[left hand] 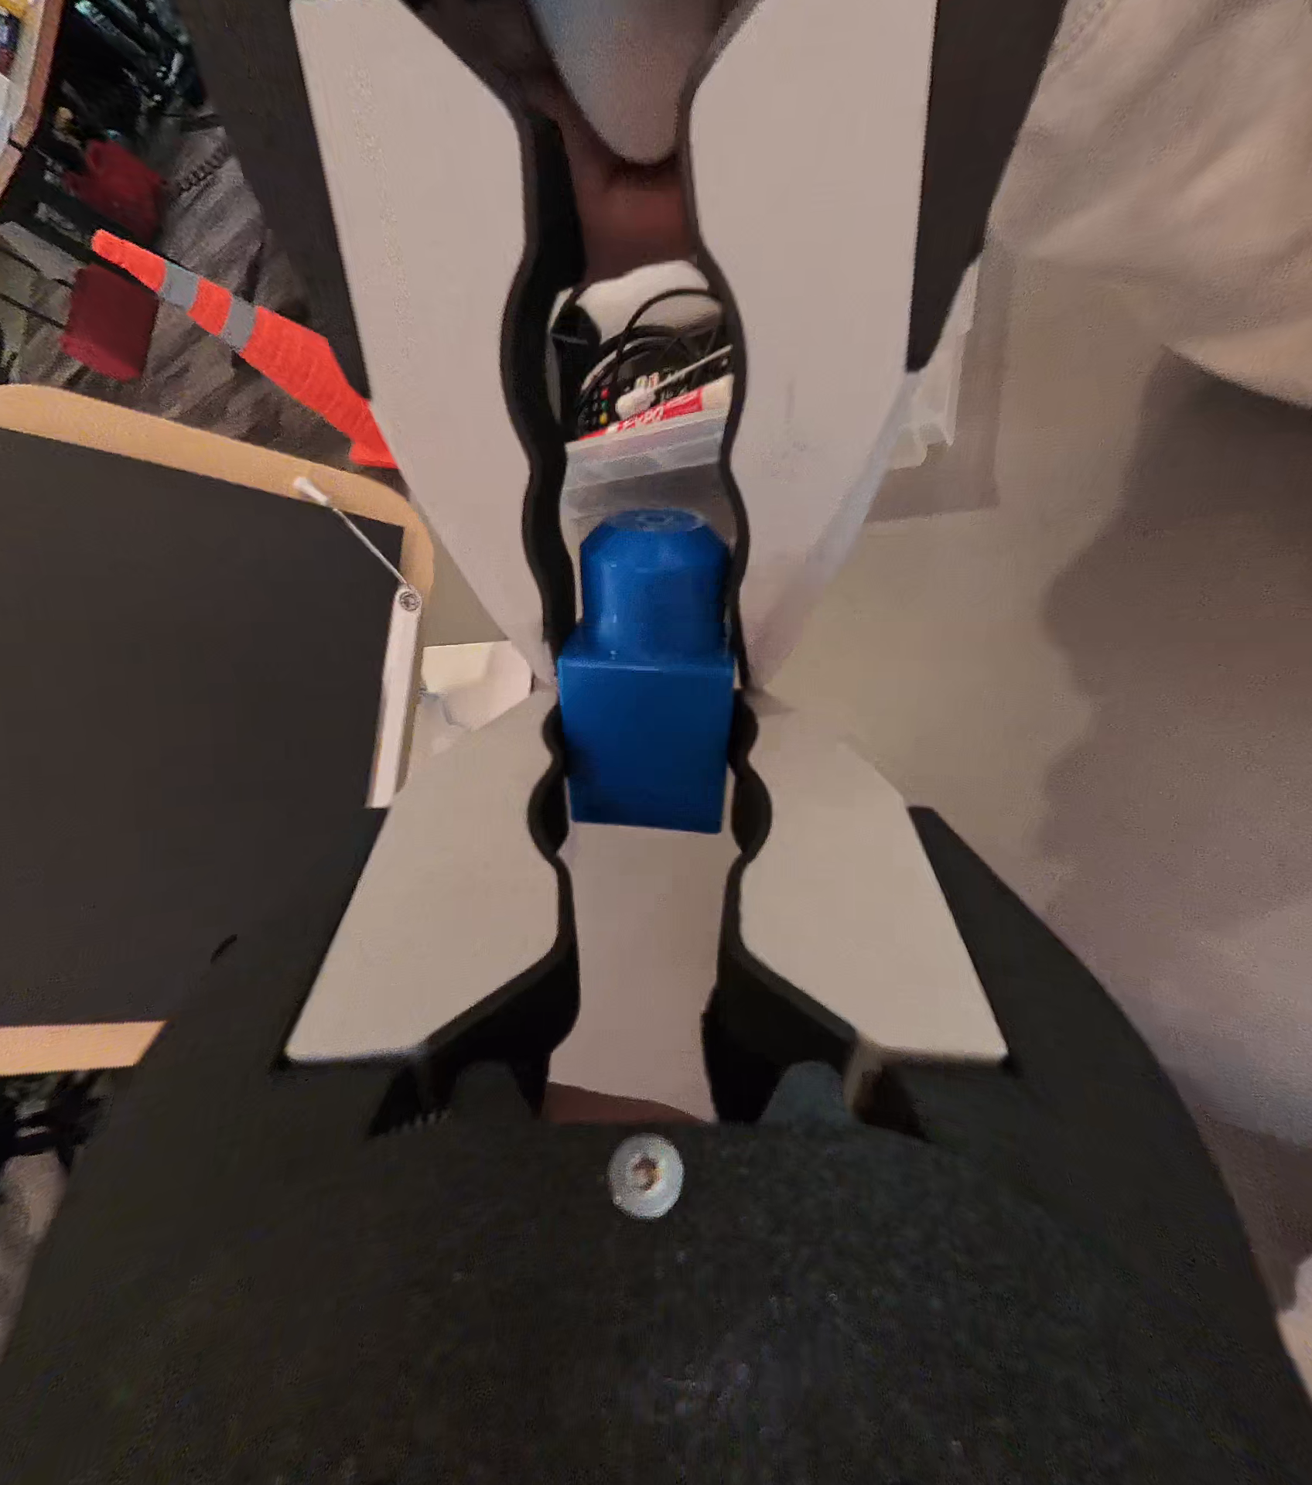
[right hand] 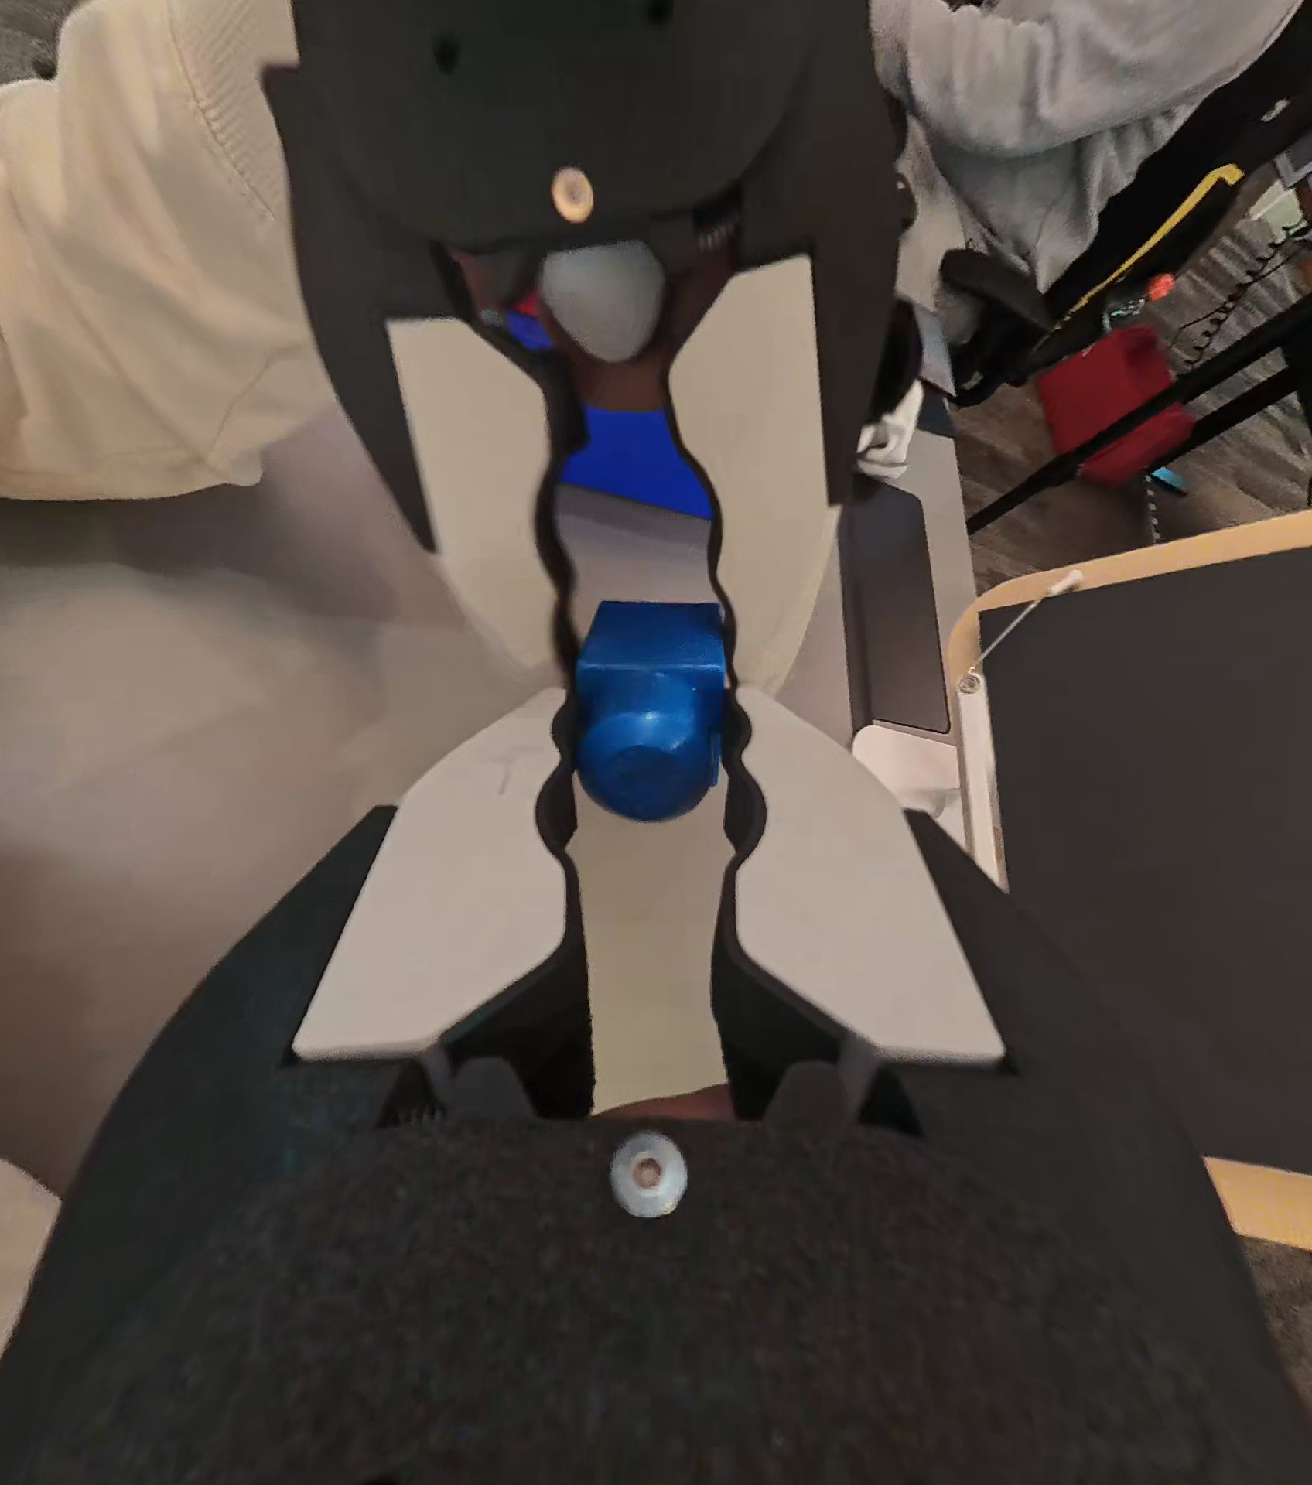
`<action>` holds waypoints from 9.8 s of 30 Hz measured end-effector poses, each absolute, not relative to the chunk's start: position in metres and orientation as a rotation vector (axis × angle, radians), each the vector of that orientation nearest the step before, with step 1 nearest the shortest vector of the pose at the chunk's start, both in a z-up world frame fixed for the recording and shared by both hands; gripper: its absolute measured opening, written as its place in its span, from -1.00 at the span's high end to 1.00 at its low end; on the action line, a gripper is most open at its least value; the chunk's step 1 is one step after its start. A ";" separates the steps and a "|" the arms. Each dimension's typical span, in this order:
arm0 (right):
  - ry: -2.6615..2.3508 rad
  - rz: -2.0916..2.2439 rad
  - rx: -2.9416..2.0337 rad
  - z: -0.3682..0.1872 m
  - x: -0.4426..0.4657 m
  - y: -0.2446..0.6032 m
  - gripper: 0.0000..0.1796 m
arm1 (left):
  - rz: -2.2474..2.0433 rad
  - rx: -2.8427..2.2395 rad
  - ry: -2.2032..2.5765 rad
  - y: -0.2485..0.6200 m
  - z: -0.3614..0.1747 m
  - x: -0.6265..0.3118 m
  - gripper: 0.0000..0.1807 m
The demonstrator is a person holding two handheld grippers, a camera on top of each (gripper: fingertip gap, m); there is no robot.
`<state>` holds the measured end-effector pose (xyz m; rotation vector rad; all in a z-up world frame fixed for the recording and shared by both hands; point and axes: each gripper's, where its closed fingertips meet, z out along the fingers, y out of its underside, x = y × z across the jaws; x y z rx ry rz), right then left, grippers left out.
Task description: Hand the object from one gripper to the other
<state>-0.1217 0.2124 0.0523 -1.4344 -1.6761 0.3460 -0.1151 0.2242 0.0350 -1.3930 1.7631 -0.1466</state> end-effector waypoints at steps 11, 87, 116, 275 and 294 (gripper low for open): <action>-1.532 0.402 -1.370 0.071 -0.119 0.221 0.63 | -0.093 -1.433 1.727 0.245 0.036 -0.120 0.60; -1.312 0.103 -1.927 -0.027 0.014 0.219 0.39 | -0.671 -1.933 0.510 0.058 -0.103 -0.288 0.24; -0.745 0.845 -1.702 -0.098 -0.093 0.039 0.61 | 0.484 -2.787 0.142 0.268 -0.151 -0.519 0.26; -1.171 0.127 -1.495 -0.112 -0.170 0.151 0.21 | -1.244 -2.012 0.818 0.142 -0.100 -0.174 0.52; -1.288 1.129 -1.424 -0.086 -0.160 0.080 0.28 | -2.503 -2.073 0.865 0.053 -0.078 -0.168 0.52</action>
